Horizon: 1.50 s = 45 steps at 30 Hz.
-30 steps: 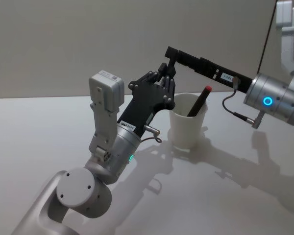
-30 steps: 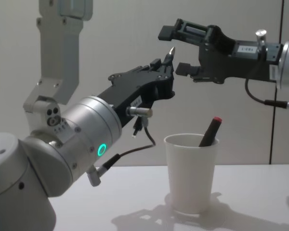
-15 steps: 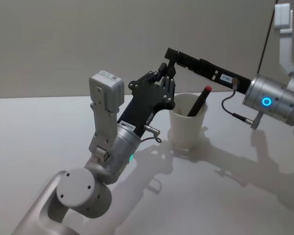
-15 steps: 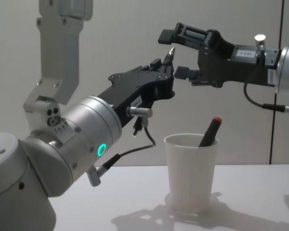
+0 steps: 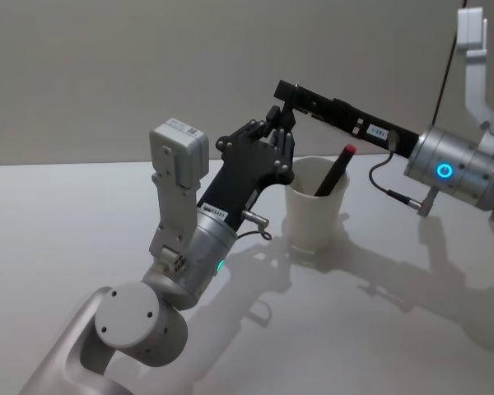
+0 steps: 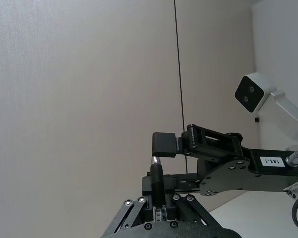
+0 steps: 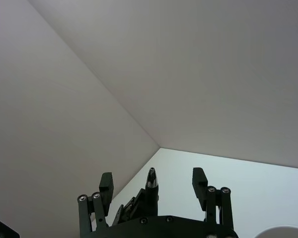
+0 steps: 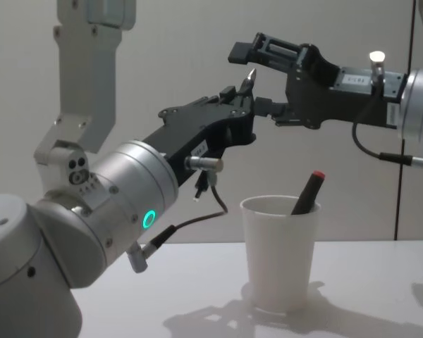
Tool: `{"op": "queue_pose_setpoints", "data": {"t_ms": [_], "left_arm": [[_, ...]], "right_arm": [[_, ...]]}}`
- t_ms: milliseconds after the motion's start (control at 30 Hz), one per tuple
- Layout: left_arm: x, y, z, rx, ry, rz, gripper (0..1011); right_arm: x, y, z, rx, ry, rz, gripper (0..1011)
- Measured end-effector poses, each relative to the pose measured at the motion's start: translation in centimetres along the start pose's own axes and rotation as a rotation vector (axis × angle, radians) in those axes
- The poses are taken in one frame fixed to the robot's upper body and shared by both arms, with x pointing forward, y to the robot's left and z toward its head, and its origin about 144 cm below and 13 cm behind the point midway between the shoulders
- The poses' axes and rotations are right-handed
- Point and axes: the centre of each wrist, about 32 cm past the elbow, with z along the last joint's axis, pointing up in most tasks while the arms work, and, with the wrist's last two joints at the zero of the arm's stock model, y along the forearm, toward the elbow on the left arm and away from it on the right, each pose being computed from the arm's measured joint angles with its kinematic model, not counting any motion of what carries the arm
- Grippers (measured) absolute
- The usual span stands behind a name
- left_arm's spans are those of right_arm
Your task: Place the pen into the pen holder.
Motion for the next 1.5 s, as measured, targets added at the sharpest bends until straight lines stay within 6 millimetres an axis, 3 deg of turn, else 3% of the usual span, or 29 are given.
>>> {"op": "queue_pose_setpoints", "data": {"t_ms": [1500], "left_arm": [[0.0, 0.0, 0.0, 0.0, 0.0, 0.0, 130]], "right_arm": [[0.37, 0.17, 0.01, 0.001, 0.01, 0.025, 1002]]}}
